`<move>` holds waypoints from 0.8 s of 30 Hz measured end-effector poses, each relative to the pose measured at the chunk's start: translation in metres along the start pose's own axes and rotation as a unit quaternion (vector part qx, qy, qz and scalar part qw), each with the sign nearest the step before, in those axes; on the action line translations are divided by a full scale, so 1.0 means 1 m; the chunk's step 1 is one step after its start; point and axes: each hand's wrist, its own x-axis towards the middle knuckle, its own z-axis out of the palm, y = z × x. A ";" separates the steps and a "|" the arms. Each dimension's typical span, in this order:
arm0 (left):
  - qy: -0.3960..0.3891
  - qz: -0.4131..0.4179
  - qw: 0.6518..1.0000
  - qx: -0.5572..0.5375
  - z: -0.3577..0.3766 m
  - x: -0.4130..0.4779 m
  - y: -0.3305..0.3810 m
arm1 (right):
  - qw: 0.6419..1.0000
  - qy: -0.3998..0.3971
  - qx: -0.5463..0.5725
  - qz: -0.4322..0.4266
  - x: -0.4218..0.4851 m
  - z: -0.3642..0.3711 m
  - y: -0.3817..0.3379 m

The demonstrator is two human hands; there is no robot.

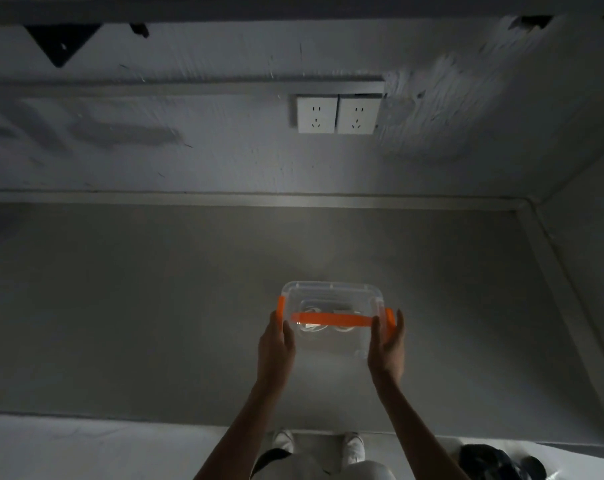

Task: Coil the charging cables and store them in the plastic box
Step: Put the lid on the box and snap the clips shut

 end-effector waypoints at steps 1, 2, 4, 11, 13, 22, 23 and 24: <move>-0.003 0.000 1.000 0.006 0.001 -0.001 0.000 | 1.000 0.001 -0.005 0.004 -0.001 -0.001 0.000; -0.004 -0.003 1.000 0.010 0.001 -0.002 0.000 | 1.000 0.002 -0.009 0.006 -0.001 -0.001 0.000; 0.002 0.001 1.000 0.014 0.003 -0.001 0.002 | 1.000 0.001 -0.006 0.002 -0.002 -0.002 -0.002; 0.005 -0.013 1.000 0.015 0.005 -0.002 0.004 | 0.995 -0.020 0.034 0.090 0.006 -0.007 0.001; 0.006 -0.015 1.000 0.014 0.004 -0.002 0.005 | 0.999 0.001 0.012 0.053 0.003 -0.011 -0.002; 0.015 -0.045 0.999 0.014 0.008 -0.003 0.010 | 0.962 0.127 -0.209 -0.121 -0.012 -0.006 -0.013; 0.015 -0.046 0.999 0.014 0.008 -0.003 0.010 | 0.961 0.125 -0.211 -0.126 -0.012 -0.006 -0.014; 0.014 -0.049 0.999 0.014 0.007 -0.002 0.011 | 0.962 0.120 -0.208 -0.132 -0.011 -0.007 -0.012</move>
